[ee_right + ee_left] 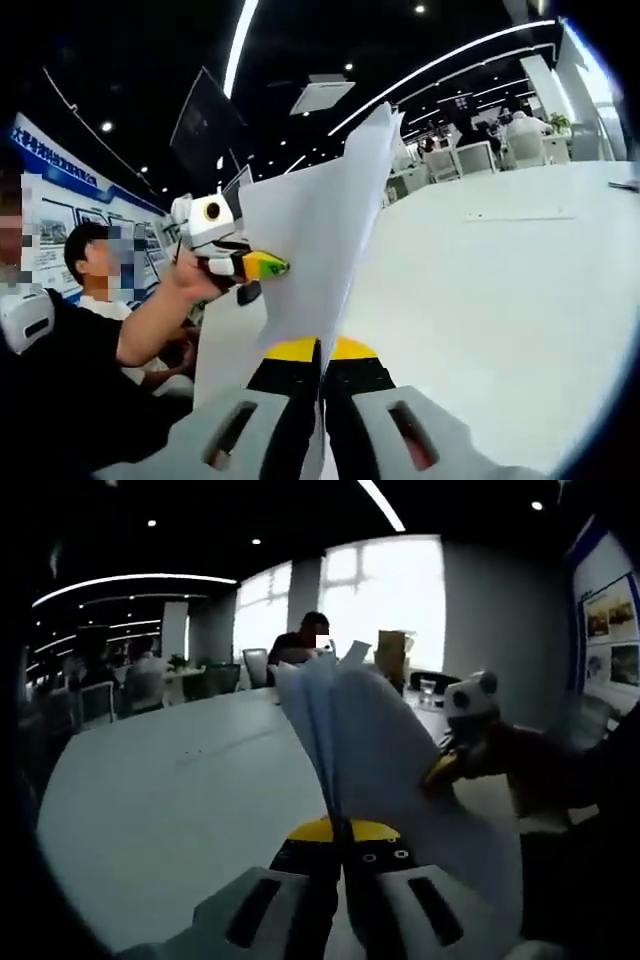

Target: Organize the stack of printing papers by aligning and flattening the scattered papers on the table

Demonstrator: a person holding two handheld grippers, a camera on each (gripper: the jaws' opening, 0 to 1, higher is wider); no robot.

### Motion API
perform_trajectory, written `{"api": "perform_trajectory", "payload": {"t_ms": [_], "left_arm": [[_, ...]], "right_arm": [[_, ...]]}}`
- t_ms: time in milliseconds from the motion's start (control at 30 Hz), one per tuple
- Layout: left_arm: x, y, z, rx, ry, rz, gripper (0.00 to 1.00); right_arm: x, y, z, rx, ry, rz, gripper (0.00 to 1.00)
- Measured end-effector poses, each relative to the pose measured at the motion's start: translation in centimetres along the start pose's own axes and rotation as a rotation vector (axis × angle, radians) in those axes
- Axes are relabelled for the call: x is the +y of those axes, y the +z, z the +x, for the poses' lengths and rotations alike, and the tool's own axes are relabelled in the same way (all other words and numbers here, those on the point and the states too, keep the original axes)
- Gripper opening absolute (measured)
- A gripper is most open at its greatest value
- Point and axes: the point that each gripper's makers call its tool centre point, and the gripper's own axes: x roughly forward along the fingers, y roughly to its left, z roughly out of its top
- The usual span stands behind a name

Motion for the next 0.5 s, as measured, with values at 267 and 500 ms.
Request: {"api": "perform_trajectory", "payload": {"t_ms": [267,500], "left_arm": [[0.6,-1.5,1.4,0.019,0.027,0.027,0.06],[0.8,-2.5,2.0,0.019,0.048,0.021,0.06]], "right_arm": [[-1.4,-1.1,0.4,0.018,-0.053,-0.012,0.0],[-2.2,-1.4,0.6,0.03,-0.081,-0.016,0.0]]}}
